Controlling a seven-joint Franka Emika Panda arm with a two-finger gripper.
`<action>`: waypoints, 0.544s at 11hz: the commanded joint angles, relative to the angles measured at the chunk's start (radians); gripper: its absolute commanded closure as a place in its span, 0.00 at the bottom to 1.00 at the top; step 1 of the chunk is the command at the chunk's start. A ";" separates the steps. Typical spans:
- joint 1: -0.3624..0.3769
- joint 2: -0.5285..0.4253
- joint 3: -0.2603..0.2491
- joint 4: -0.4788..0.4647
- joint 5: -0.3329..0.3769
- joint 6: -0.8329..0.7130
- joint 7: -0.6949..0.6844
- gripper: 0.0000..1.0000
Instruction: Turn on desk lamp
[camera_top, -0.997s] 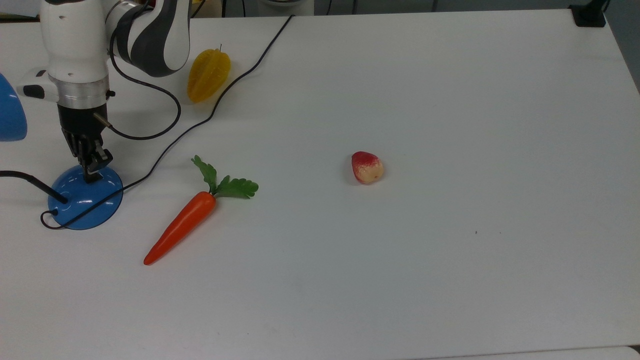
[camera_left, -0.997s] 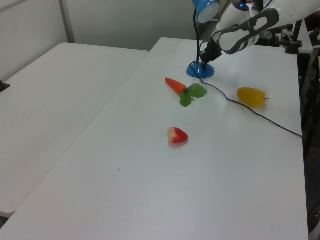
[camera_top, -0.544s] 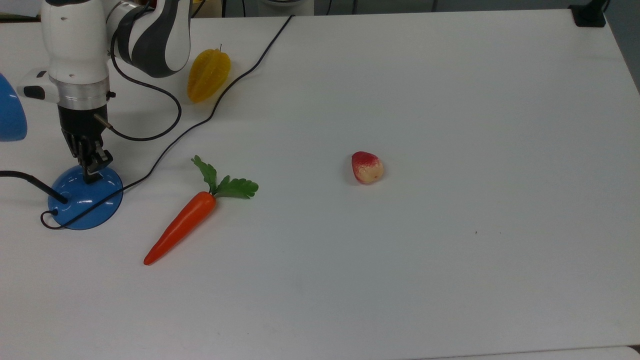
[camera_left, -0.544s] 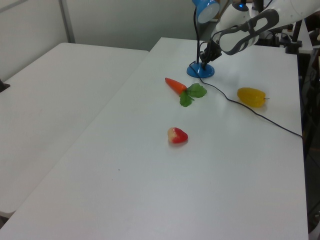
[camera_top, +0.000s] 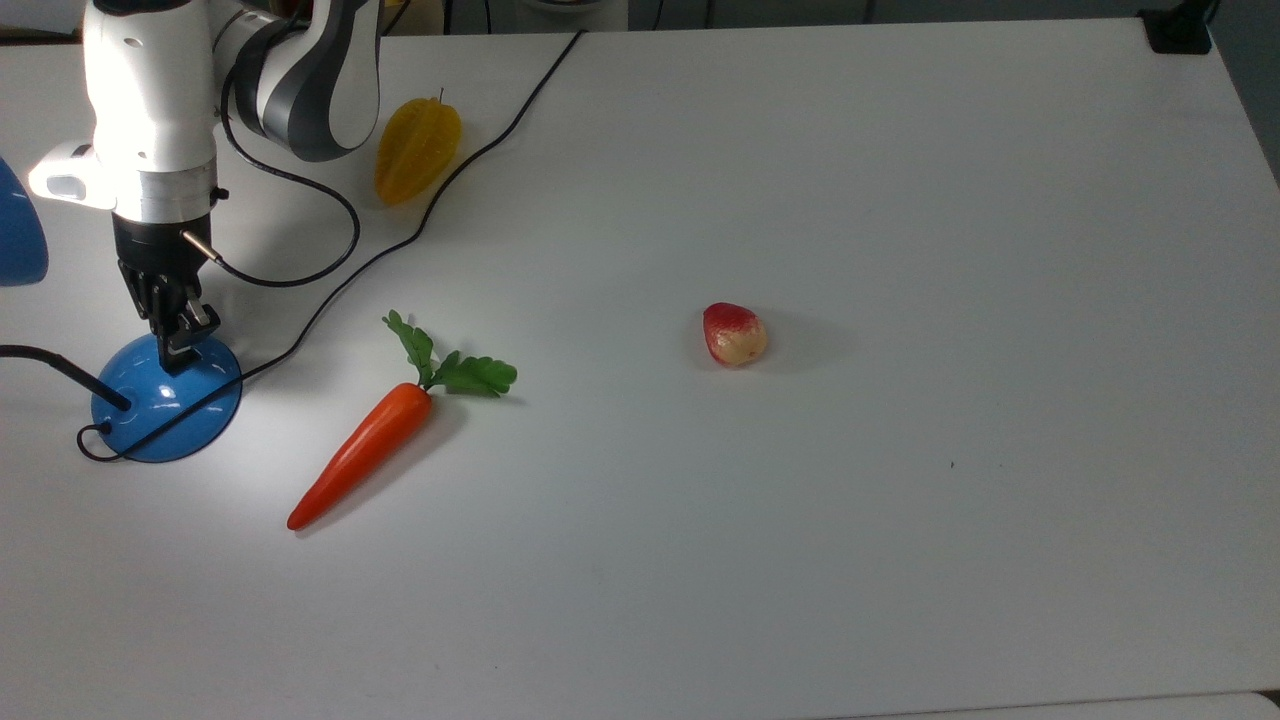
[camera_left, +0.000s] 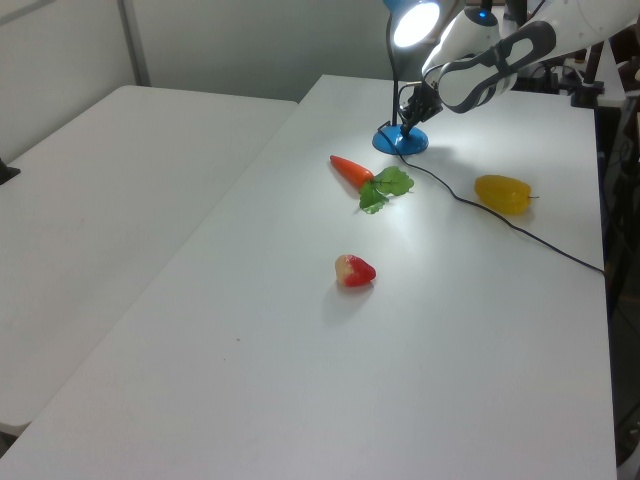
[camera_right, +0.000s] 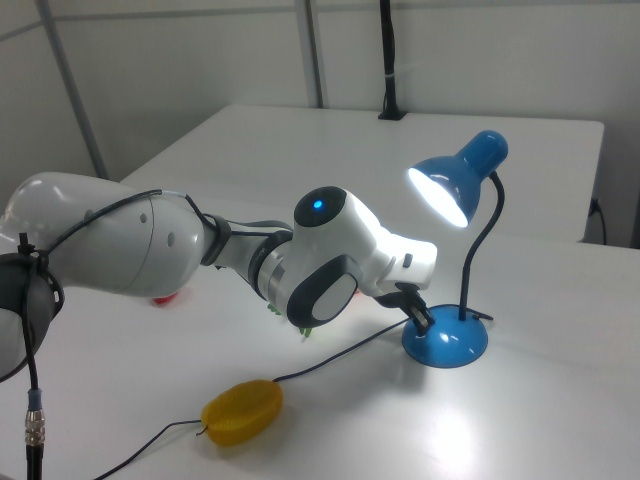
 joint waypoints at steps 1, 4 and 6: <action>0.015 0.006 -0.019 0.006 -0.019 0.022 0.027 1.00; 0.054 -0.119 -0.019 -0.108 -0.020 -0.017 0.026 1.00; 0.097 -0.213 -0.018 -0.147 -0.023 -0.184 0.021 1.00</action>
